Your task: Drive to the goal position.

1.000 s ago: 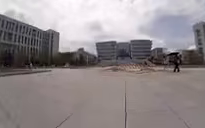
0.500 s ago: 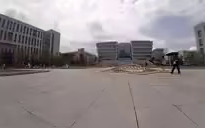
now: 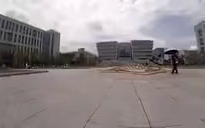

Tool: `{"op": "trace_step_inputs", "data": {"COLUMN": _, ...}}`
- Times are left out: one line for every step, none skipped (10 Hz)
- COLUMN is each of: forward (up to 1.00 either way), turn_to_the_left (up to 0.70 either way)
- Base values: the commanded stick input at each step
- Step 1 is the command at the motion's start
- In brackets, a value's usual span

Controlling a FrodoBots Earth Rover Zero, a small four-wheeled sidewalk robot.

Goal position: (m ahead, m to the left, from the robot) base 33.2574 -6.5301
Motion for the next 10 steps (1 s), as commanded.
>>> {"op": "trace_step_inputs", "data": {"forward": 1.00, "turn_to_the_left": 0.01}}
{"op": "trace_step_inputs", "data": {"forward": 1.00, "turn_to_the_left": 0.00}}
{"op": "trace_step_inputs", "data": {"forward": 1.00, "turn_to_the_left": 0.00}}
{"op": "trace_step_inputs", "data": {"forward": 1.00, "turn_to_the_left": 0.00}}
{"op": "trace_step_inputs", "data": {"forward": 1.00, "turn_to_the_left": 0.00}}
{"op": "trace_step_inputs", "data": {"forward": 1.00, "turn_to_the_left": 0.00}}
{"op": "trace_step_inputs", "data": {"forward": 1.00, "turn_to_the_left": 0.00}}
{"op": "trace_step_inputs", "data": {"forward": 1.00, "turn_to_the_left": 0.00}}
{"op": "trace_step_inputs", "data": {"forward": 1.00, "turn_to_the_left": 0.00}}
{"op": "trace_step_inputs", "data": {"forward": 1.00, "turn_to_the_left": 0.00}}
